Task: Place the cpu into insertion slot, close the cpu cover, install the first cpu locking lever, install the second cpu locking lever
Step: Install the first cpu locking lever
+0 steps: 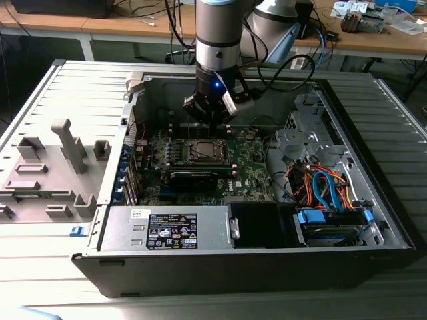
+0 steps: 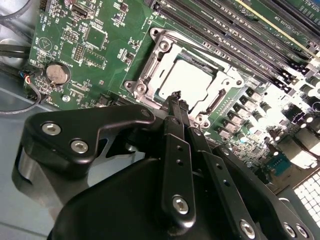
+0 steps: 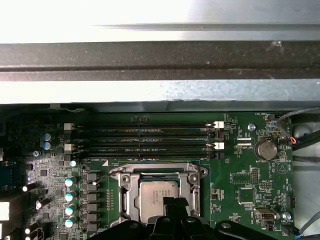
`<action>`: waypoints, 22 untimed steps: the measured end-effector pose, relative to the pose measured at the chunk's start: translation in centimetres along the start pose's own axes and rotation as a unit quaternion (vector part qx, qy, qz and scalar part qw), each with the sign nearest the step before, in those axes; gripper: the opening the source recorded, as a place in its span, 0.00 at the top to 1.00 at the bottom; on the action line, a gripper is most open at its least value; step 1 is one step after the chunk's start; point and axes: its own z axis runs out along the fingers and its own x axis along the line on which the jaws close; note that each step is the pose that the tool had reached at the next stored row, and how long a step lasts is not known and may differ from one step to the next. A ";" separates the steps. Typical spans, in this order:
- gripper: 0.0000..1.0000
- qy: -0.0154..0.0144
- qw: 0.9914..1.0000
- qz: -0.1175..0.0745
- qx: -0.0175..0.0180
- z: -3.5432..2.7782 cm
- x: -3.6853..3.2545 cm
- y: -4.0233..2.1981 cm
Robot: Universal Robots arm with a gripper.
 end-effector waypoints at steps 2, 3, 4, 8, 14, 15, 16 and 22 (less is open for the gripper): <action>0.89 0.000 1.000 0.000 0.000 0.00 0.03 0.00; 0.89 0.000 1.000 0.000 0.000 -0.01 0.05 0.01; 0.89 0.000 1.000 0.000 0.000 -0.01 0.06 0.09; 0.89 0.000 1.000 0.000 0.001 -0.01 0.07 0.30; 0.89 0.000 1.000 0.000 0.001 -0.01 0.10 0.50; 0.89 0.000 1.000 0.000 0.001 -0.01 0.10 0.52; 0.89 0.000 1.000 0.000 0.001 -0.01 0.11 0.55; 0.89 0.000 1.000 0.000 0.003 -0.01 0.13 0.72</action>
